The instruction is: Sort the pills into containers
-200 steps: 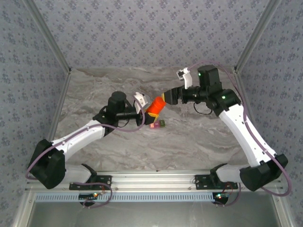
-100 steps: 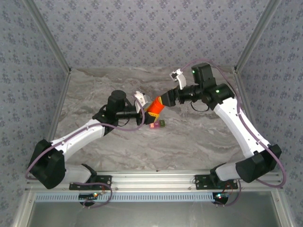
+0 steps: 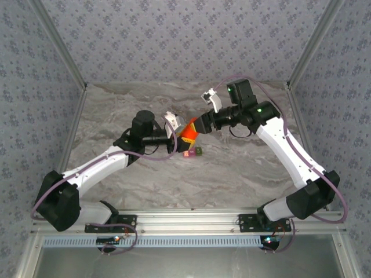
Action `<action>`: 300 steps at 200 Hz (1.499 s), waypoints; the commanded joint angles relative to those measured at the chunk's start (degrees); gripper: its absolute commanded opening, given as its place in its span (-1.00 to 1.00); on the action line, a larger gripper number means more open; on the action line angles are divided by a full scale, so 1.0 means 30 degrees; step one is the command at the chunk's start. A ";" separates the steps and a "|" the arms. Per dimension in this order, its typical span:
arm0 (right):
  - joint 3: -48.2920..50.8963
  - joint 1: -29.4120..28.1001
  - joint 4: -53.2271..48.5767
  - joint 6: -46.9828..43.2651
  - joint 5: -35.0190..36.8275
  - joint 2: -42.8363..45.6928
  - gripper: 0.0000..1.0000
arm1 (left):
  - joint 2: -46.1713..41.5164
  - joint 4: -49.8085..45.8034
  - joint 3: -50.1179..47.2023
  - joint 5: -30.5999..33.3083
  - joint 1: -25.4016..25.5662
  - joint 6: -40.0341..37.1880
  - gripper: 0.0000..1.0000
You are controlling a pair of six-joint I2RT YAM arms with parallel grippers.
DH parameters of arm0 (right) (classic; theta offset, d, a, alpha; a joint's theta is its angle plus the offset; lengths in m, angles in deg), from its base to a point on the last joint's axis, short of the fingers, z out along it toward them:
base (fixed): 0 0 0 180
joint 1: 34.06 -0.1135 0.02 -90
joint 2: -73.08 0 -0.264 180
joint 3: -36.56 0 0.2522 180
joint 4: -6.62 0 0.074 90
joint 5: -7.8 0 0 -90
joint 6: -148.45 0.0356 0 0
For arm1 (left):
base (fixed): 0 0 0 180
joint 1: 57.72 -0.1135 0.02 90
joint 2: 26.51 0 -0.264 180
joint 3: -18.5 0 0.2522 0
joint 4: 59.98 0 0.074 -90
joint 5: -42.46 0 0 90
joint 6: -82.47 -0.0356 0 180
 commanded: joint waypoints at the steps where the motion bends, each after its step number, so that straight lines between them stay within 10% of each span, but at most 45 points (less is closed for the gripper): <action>1: -0.0595 0.0031 -0.0456 -0.0190 -0.0358 -0.0061 0.23 | 0.0042 0.0361 0.0708 -0.0772 0.0093 -0.0083 -1.00; 50: 0.0516 -0.0527 0.1017 0.2853 0.0805 0.0222 -0.22 | 0.0028 0.0730 0.0692 0.0060 0.0142 0.0063 -1.00; 118: 0.3745 -0.4784 0.5798 1.5081 1.1962 0.1633 -0.35 | 0.0066 0.3132 -0.0250 0.3668 0.0662 0.0294 -1.00; 174: 0.4186 -0.7136 0.7879 1.7992 1.5121 0.1152 -0.29 | 0.0902 0.4928 -0.0510 0.5764 0.1590 0.0351 -1.00; 194: 0.4360 -0.6853 0.6797 1.7149 1.5318 0.2333 0.23 | 0.0696 0.4609 -0.0521 0.5801 0.1586 -0.0016 -1.00; 225: 0.5031 -0.4407 0.5711 1.5346 1.4100 0.5184 0.59 | 0.0049 0.3306 -0.0600 0.4721 0.1221 -0.0601 -1.00; 275: 0.4707 0.1391 0.6109 0.7513 0.2101 0.5789 0.57 | -0.0603 0.0478 0.0169 0.0138 -0.0112 -0.0683 -1.00; 300: 0.2917 0.1710 0.4004 0.3900 -0.0062 0.4393 0.57 | -0.0182 -0.1425 0.1320 -0.1957 -0.0552 -0.0590 -1.00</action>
